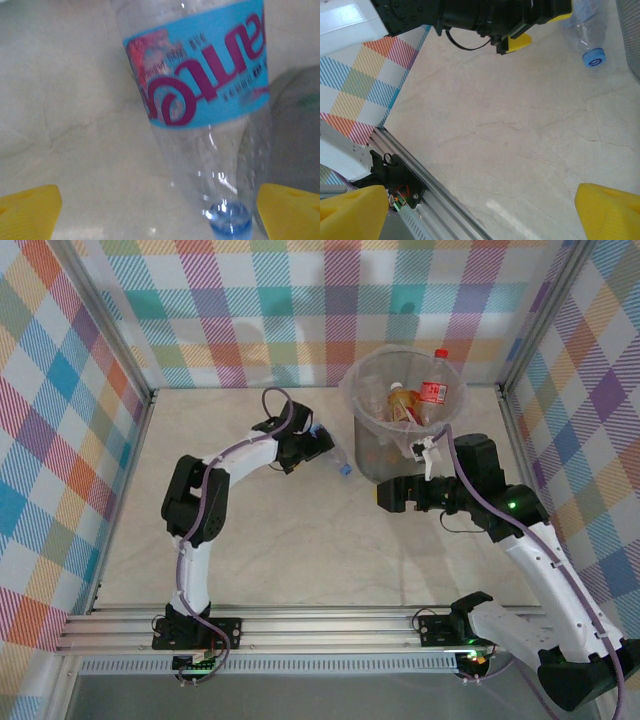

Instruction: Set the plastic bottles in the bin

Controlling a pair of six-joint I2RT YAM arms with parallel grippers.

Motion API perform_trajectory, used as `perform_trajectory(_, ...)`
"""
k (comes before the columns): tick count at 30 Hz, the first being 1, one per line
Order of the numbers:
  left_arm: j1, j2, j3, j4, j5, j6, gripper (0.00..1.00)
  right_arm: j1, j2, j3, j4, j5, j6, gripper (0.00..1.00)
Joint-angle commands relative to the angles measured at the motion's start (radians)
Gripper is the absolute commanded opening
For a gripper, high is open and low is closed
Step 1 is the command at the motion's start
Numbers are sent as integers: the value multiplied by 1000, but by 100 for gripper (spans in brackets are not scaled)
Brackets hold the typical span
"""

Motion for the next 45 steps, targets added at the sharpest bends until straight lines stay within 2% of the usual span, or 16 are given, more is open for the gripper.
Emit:
perform_trajectory(1, -11, 34, 74, 72, -58, -101, 100, 4, -16, -8, 22, -24, 8, 96)
perform_trajectory(10, -13, 132, 156, 141, -89, -176, 100, 4, -18, -4, 6, -13, 3, 97)
perform_trajectory(16, -13, 186, 212, 129, -92, -193, 99, 4, -18, 14, -20, 5, -7, 97)
perform_trajectory(20, -12, 210, 231, 130, -93, -198, 94, 4, -10, 26, -29, 9, -11, 97)
perform_trajectory(23, -14, 210, 230, 134, -91, -199, 86, 4, -7, 28, -29, 10, -8, 97)
perform_trajectory(27, -14, 189, 198, 159, -88, -192, 75, 4, -7, 23, -16, 18, 5, 96)
perform_trajectory(38, -13, 120, 117, 197, -57, -187, 70, 3, -14, 9, 14, 44, 37, 96)
perform_trajectory(41, -13, 72, 73, 218, -36, -163, 69, 4, -9, -4, 27, 63, 65, 96)
perform_trajectory(45, -9, -16, -8, 249, 17, -130, 69, 4, -5, -41, 93, 17, 116, 95)
